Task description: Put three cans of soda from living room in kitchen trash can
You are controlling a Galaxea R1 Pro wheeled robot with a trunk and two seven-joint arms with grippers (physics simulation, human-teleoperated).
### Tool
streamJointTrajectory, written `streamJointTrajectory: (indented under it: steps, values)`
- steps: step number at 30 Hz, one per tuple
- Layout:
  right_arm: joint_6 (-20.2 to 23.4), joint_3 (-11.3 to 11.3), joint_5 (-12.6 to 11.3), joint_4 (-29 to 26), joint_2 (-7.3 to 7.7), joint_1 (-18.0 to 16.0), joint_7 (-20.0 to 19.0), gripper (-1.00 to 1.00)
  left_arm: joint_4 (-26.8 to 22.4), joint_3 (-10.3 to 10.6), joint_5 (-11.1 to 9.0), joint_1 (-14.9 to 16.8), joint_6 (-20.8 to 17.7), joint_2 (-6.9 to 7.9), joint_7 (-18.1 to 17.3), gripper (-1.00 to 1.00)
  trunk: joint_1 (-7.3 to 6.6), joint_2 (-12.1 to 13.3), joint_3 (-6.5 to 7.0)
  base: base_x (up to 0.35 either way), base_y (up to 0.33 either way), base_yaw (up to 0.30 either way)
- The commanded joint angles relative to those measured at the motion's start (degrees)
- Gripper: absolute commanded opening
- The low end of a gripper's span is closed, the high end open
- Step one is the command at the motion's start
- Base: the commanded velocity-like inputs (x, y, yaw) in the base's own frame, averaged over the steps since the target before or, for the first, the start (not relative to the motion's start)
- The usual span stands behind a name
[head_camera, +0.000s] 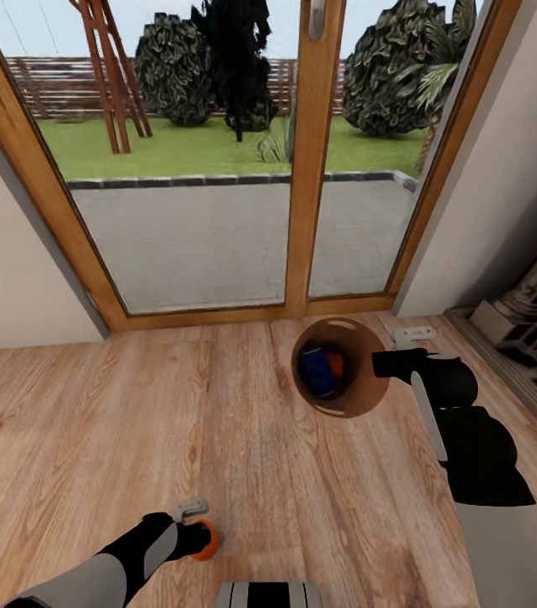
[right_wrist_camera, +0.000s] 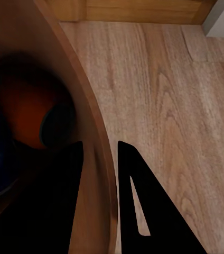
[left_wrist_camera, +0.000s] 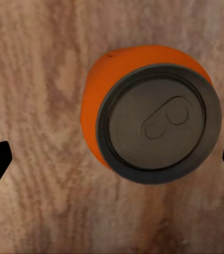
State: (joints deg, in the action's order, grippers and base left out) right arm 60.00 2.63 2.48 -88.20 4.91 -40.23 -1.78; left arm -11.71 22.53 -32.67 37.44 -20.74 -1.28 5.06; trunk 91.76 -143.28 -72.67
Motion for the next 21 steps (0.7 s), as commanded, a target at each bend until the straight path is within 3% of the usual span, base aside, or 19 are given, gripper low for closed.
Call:
streamJointTrajectory:
  steps: [1, 21]
  values:
    - [0.0, 0.0, -0.5, 0.0, 0.01, 0.0, -0.1, -1.00, 0.0, 0.4, 0.0, 0.0, 0.0, -0.02, 0.0, 1.00, -0.01, 0.0, 0.01, 0.000, 0.000, 0.000]
    - [0.0, 0.1, -0.4, 0.0, -0.16, 0.0, -0.1, -1.00, -0.6, 0.7, -0.2, 0.1, -0.1, -1.70, -0.2, 1.00, -0.01, 0.0, 0.01, 0.000, 0.000, 0.000]
